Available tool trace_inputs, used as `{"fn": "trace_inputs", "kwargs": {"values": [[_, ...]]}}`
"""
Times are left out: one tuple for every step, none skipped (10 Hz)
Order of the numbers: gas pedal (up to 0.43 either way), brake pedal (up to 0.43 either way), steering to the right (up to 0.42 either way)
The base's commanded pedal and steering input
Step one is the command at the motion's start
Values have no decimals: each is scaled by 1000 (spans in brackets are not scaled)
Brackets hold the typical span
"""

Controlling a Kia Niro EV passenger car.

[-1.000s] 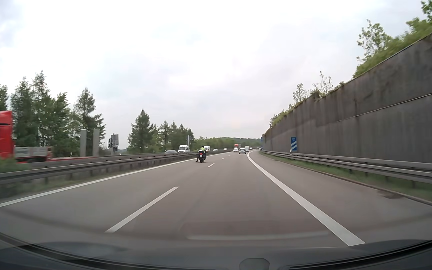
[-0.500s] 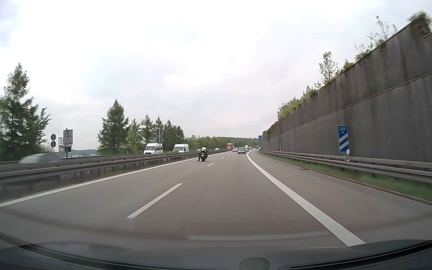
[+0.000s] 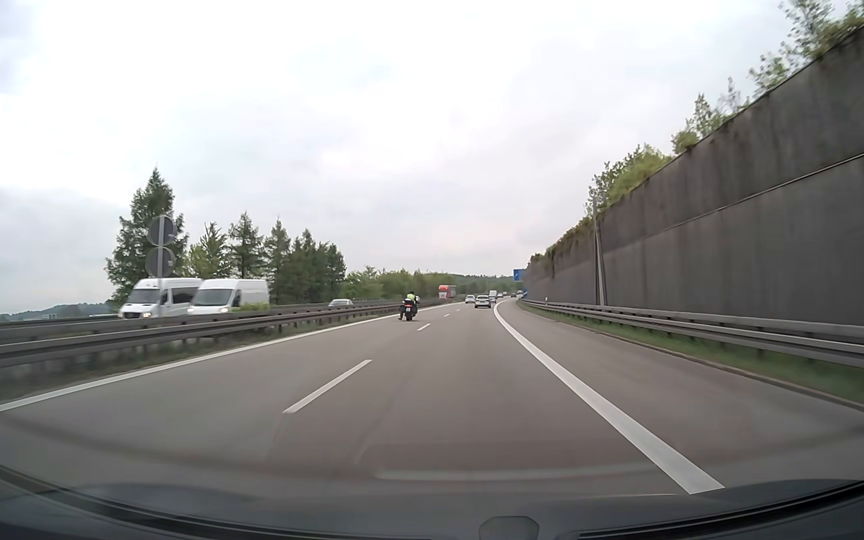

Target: Follow the waypoints while adhering to traffic rules and regulations

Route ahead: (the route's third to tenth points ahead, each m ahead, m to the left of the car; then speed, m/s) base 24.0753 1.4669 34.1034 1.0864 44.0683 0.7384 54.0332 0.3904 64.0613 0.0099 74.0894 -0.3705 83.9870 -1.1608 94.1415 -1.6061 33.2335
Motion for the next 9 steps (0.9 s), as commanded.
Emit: {"fn": "trace_inputs", "kwargs": {"values": [[0, 0, 6], [0, 0, 6], [0, 0, 6], [0, 0, 5], [0, 0, 6], [0, 0, 5], [0, 0, 5], [0, 0, 6], [0, 0, 5]]}}
